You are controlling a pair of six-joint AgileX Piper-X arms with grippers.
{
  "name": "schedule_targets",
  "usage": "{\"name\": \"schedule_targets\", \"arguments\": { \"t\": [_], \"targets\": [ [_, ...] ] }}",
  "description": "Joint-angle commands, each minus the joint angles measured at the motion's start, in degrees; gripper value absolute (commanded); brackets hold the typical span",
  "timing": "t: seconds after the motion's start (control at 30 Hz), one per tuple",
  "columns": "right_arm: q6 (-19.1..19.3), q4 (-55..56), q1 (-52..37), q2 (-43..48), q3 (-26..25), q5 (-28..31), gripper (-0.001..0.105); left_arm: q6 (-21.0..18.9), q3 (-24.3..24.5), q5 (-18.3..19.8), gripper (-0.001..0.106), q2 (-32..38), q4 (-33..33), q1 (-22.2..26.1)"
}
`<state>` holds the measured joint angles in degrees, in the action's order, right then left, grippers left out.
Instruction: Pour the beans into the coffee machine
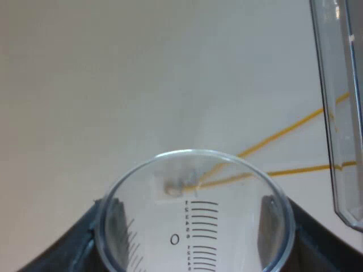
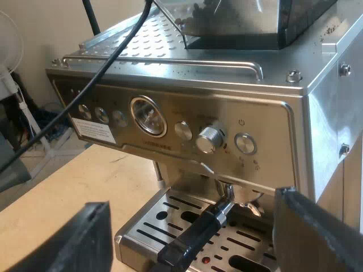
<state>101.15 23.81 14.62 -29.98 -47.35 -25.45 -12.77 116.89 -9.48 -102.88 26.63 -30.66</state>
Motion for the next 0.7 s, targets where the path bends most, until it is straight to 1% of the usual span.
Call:
{"name": "schedule_targets", "arguments": {
  "t": [0.03, 0.1, 0.13, 0.17, 0.2, 0.3, 0.4, 0.5, 0.53, 0.63, 0.7],
  "targets": [
    [0.1, -0.8, 0.0, 0.3, -0.7, -0.5, 0.062, -5.7, 0.1, -1.5, 0.026, 1.1, -0.8, 0.4],
    [0.1, -0.9, 0.0, 0.3, -0.7, -0.5, 0.062, -11.2, 0.1, -1.7, 0.026, 1.8, -0.8, 0.5],
    [0.1, -0.9, 0.0, 0.3, -0.7, -0.5, 0.062, -12.5, 0.1, -2.0, 0.026, 2.1, -0.8, 0.5],
    [0.1, -0.9, 0.0, 0.3, -0.7, -0.5, 0.062, -15.4, 0.1, -2.7, 0.026, 2.5, -0.8, 0.5],
    [0.1, -1.1, 0.0, 0.3, -0.7, -0.5, 0.062, -16.3, 0.1, -2.8, 0.026, 2.8, -0.8, 0.5],
    [0.1, -2.1, 0.0, 0.3, -0.7, -0.5, 0.062, -23.1, 0.1, -2.8, 0.026, 4.5, -0.8, 0.7],
    [0.1, -3.1, 0.0, 0.3, -0.7, -0.3, 0.062, -27.2, 0.1, -2.8, 0.026, 5.8, -0.8, 0.7],
    [0.1, -3.9, 0.0, 0.3, -0.7, -0.2, 0.062, -29.9, 0.1, -3.1, 0.026, 6.4, -0.6, 0.7],
    [0.1, -4.0, 0.0, 0.3, -0.7, -0.2, 0.062, -30.2, 0.1, -3.4, 0.026, 6.6, -0.5, 0.7],
    [0.6, -4.8, 0.0, 0.3, -0.7, 0.0, 0.062, -32.6, 0.1, -4.8, 0.026, 7.0, 1.6, 0.7],
    [0.6, -5.9, 0.0, 0.3, -0.7, 0.0, 0.062, -35.3, 0.1, -5.1, 0.026, 7.1, 5.4, 0.7]
  ]
}}
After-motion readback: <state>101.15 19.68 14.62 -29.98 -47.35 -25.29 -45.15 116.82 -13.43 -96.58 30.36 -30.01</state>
